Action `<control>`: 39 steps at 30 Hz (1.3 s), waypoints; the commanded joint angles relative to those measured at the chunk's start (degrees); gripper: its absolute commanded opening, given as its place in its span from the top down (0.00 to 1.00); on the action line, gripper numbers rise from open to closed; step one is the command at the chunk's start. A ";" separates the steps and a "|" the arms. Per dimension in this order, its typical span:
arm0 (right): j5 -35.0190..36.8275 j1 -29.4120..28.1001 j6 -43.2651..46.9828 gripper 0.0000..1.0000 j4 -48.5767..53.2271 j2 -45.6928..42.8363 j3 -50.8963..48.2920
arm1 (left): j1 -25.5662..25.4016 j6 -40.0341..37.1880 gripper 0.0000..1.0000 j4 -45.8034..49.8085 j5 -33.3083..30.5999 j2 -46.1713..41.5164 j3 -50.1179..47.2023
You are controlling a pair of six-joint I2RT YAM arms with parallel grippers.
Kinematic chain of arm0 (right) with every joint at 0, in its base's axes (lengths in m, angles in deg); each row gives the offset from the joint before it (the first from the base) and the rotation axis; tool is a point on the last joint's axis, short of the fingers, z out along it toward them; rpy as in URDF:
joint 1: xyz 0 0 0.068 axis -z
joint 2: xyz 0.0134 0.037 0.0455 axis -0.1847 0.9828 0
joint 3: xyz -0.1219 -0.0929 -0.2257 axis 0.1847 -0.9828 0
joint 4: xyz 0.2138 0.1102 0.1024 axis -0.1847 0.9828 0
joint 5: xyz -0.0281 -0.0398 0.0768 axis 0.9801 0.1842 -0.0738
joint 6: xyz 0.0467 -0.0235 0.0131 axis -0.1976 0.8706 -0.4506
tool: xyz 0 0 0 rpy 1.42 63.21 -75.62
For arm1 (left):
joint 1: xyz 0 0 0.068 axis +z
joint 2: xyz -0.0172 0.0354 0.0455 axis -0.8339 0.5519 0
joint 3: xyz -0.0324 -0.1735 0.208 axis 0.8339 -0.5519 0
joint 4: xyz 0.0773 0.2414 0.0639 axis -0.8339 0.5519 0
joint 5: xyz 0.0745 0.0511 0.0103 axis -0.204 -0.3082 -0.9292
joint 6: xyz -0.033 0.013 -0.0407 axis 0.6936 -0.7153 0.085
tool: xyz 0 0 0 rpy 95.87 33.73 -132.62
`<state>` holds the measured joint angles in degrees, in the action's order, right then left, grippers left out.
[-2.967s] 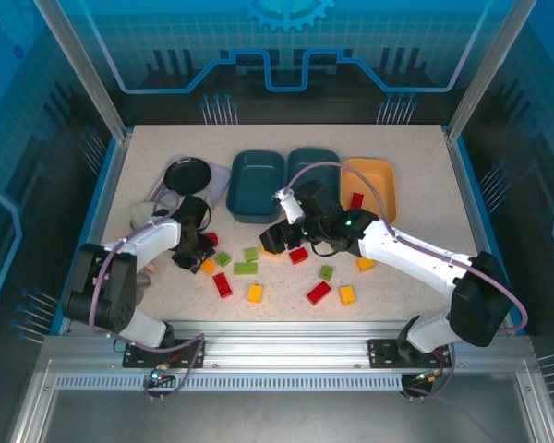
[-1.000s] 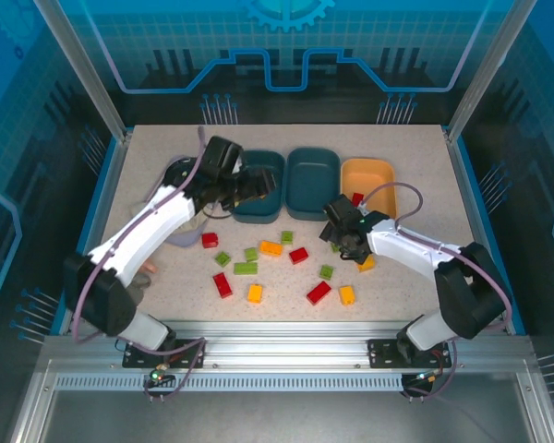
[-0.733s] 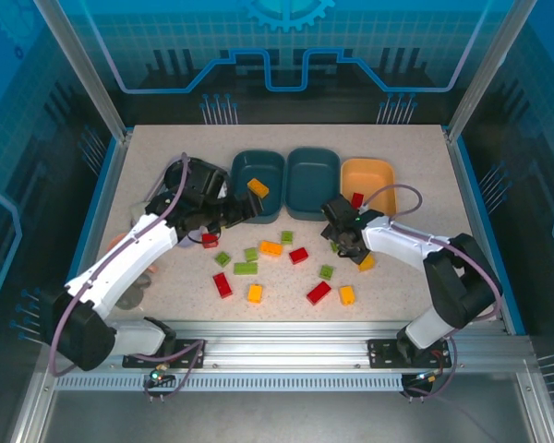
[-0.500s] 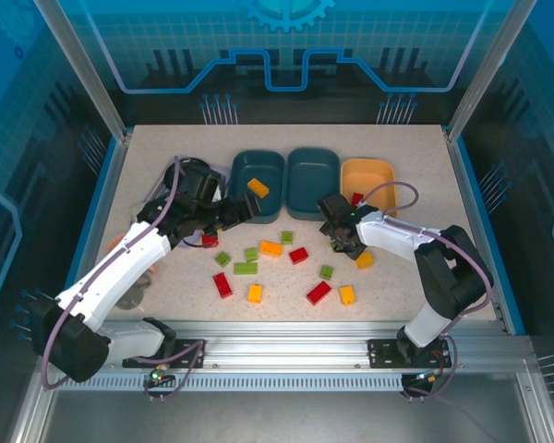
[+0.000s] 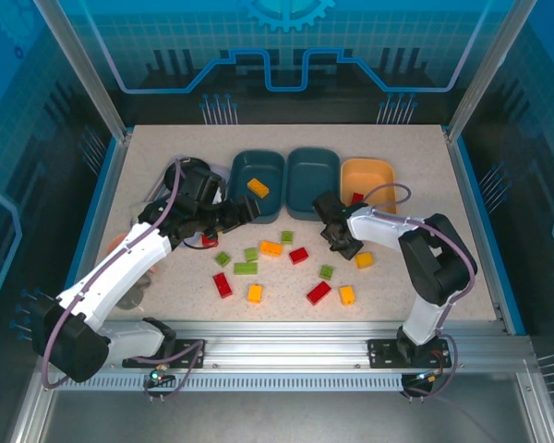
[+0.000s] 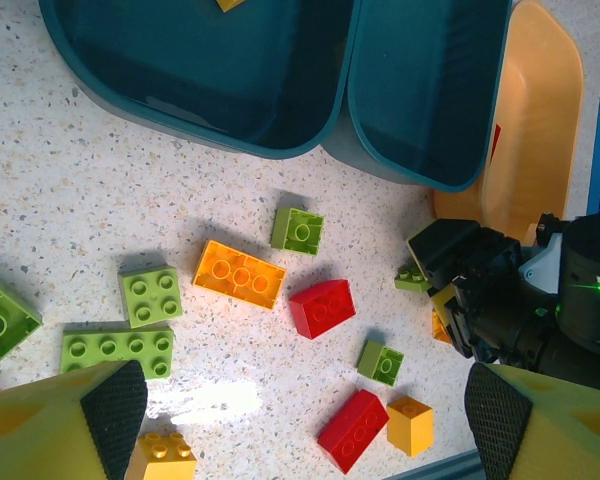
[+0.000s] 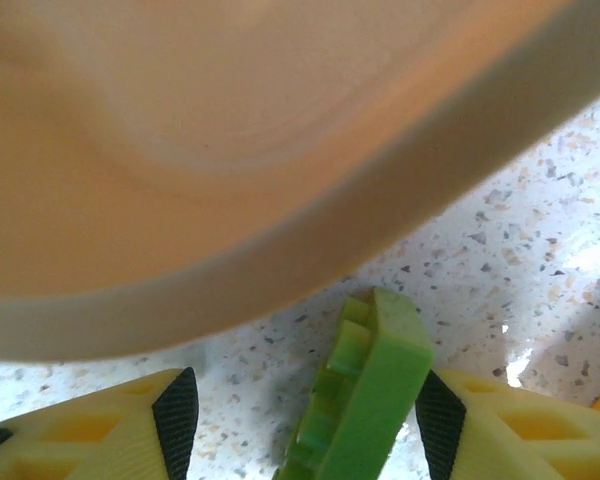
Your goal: Sort the legos into containers by color
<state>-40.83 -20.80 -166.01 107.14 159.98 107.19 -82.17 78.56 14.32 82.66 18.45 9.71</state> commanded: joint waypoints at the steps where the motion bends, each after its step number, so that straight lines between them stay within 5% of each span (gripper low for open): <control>1: 0.67 0.34 -2.00 0.41 2.54 1.66 1.72 | -0.08 0.70 0.14 -1.09 1.32 -0.56 -0.17; 15: 1.22 -3.33 -4.13 0.95 10.93 -5.02 2.72 | -0.25 0.87 0.14 0.61 0.33 -2.62 -0.73; 22: 4.28 -8.20 10.32 0.99 14.00 -10.98 11.28 | -0.36 2.95 0.14 1.62 -0.45 -6.00 -0.72; 30: -0.74 -1.49 38.69 1.00 11.74 6.99 31.09 | -0.30 4.98 0.14 0.66 -2.23 -2.24 2.18; 34: -4.21 2.34 44.07 1.00 17.95 19.79 44.00 | -0.33 5.45 0.14 0.97 -3.33 -0.68 2.80; 39: 0.31 3.97 48.05 0.99 30.10 35.54 64.18 | -0.34 5.84 0.14 2.44 -4.39 -1.28 2.62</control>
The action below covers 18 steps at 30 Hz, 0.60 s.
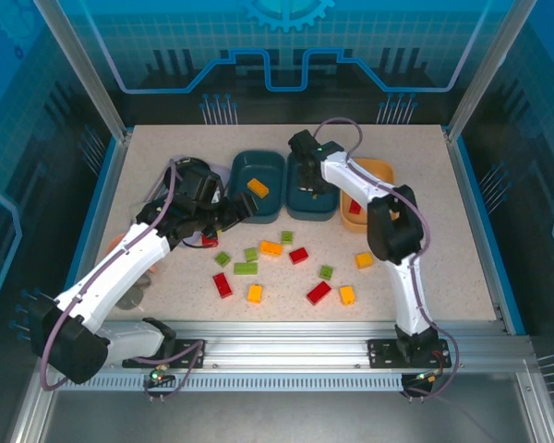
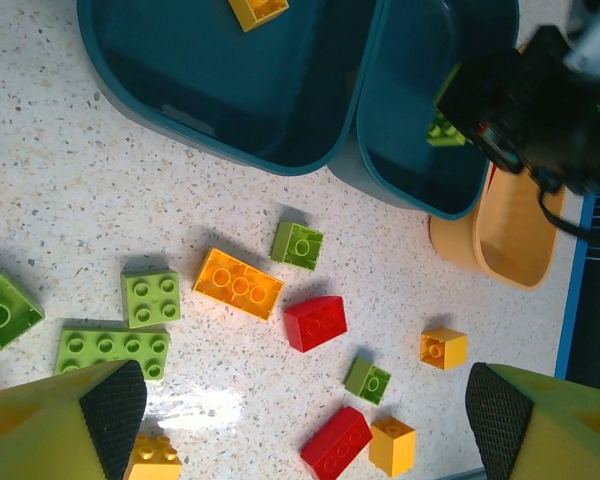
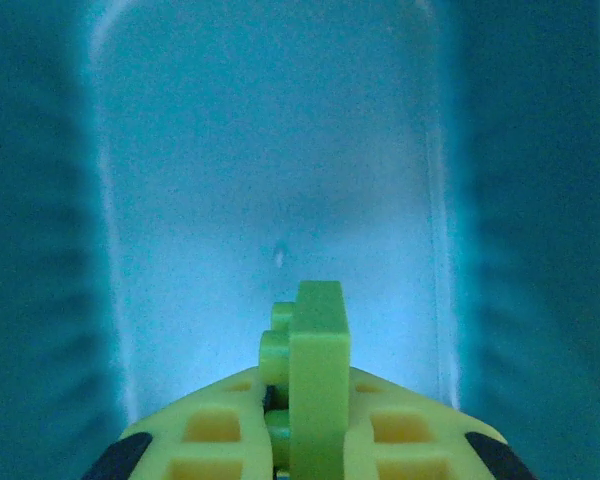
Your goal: Sort the legos into containers by color
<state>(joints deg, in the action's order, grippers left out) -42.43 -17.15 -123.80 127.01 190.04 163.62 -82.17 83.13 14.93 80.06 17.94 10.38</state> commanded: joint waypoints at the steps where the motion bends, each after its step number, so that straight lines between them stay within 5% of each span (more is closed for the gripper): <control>1: 3.50 0.47 6.05 0.99 13.29 8.47 12.49 | -0.34 1.32 0.14 2.06 -2.10 -1.20 1.68; 5: 8.76 0.81 5.61 1.00 22.81 17.57 26.42 | -0.28 2.10 0.14 2.95 -3.15 -3.12 0.28; 9: 11.11 1.09 6.09 0.97 22.42 19.45 27.82 | -0.34 2.73 0.14 3.61 -3.35 -4.34 -0.88; 14: 6.81 0.49 10.09 0.58 18.26 17.65 27.80 | -0.34 3.09 0.14 5.82 -3.87 -5.19 -1.13; 18: 3.67 -1.92 14.55 0.43 11.14 9.69 23.17 | -0.34 3.28 0.13 9.38 -5.58 -6.30 -1.25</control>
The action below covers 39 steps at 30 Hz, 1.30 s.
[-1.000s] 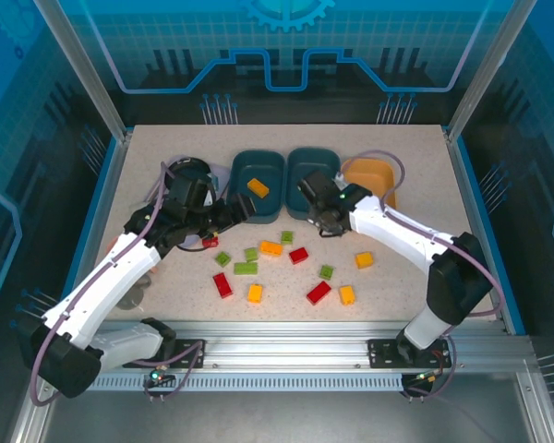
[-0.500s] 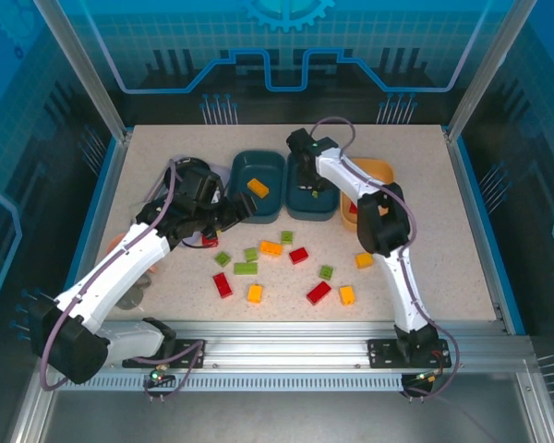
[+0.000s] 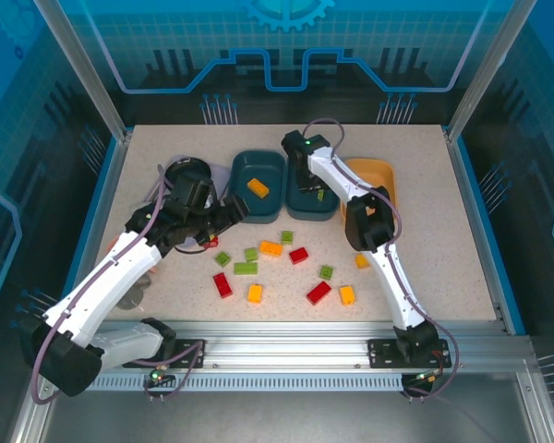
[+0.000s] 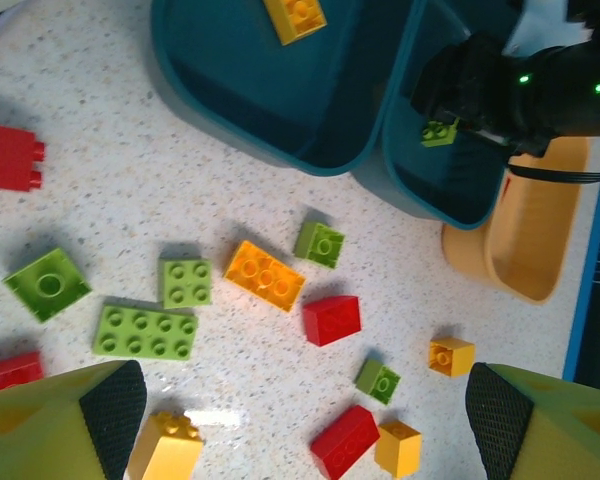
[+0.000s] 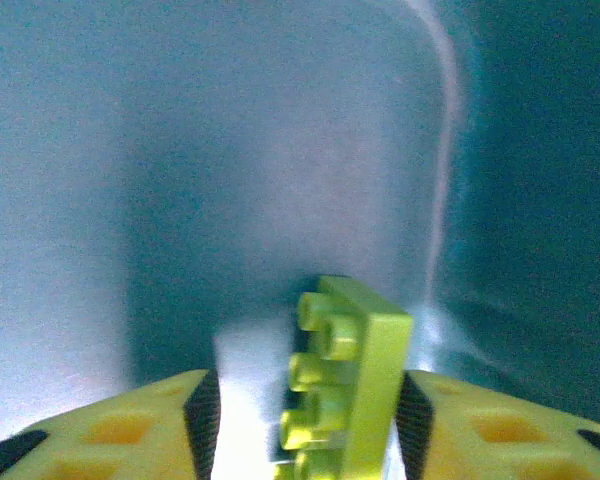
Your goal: Sort the legos into containers by color
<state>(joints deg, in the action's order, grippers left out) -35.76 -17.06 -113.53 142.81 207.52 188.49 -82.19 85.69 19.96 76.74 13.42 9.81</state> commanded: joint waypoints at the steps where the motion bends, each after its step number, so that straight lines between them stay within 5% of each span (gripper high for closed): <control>1: -4.00 -2.43 4.79 0.42 -6.11 -10.07 -3.12 | -0.23 0.71 0.13 5.30 -2.75 -1.89 -0.67; 7: -11.63 -2.87 4.09 0.40 -16.61 -27.48 -17.05 | 1.63 0.92 0.13 11.97 -3.64 -1.51 -0.35; 14: -24.00 -3.79 7.19 0.38 -39.59 -53.74 -50.19 | 5.21 2.55 0.15 12.68 1.83 0.65 -3.86; 23: -34.95 -9.46 6.63 0.35 -54.60 -77.12 -85.98 | -1.34 22.81 0.25 -2.04 6.88 12.55 -7.15; 33: -34.14 -10.57 6.05 0.32 -48.89 -92.63 -96.80 | -9.75 46.02 0.26 -6.46 0.30 27.65 -0.20; 39: -33.27 -10.22 5.71 0.31 -46.05 -98.52 -99.53 | -11.57 53.66 0.23 -6.13 -1.80 34.54 4.84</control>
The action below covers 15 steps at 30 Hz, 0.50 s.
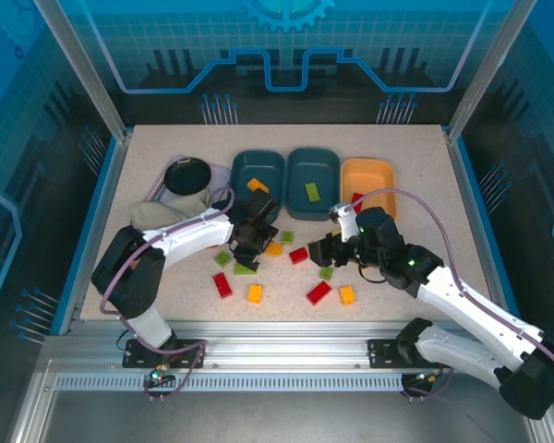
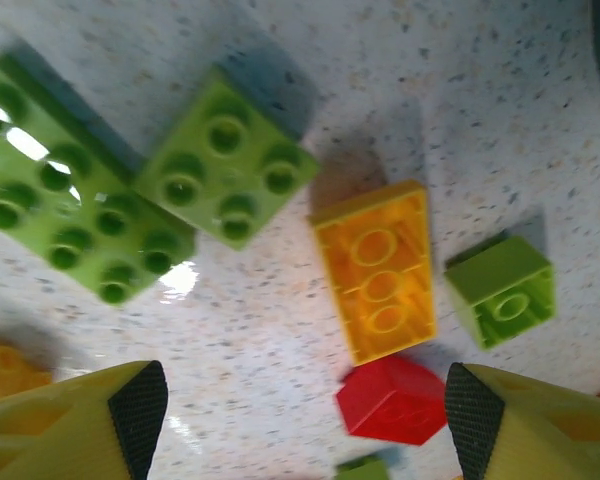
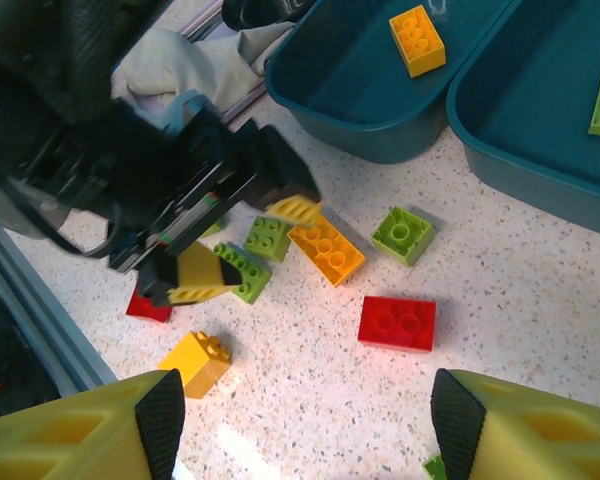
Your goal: Sort the legos into containers by color
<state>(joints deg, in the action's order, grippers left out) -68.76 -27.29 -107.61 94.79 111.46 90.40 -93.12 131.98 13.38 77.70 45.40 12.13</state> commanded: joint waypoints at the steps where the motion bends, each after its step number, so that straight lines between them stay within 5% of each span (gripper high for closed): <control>1: -0.18 0.13 -0.30 0.31 2.34 -3.35 -1.79 | -0.66 8.18 0.23 0.57 -3.09 3.63 3.15; 15: -1.14 2.87 -0.79 0.30 4.46 -6.87 -3.52 | -0.81 12.91 0.35 -1.54 -4.96 11.61 5.84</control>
<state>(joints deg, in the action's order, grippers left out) -68.81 -25.19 -107.65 98.68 105.15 87.54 -93.54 143.48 11.70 74.27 55.38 16.20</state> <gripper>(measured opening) 0.697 0.660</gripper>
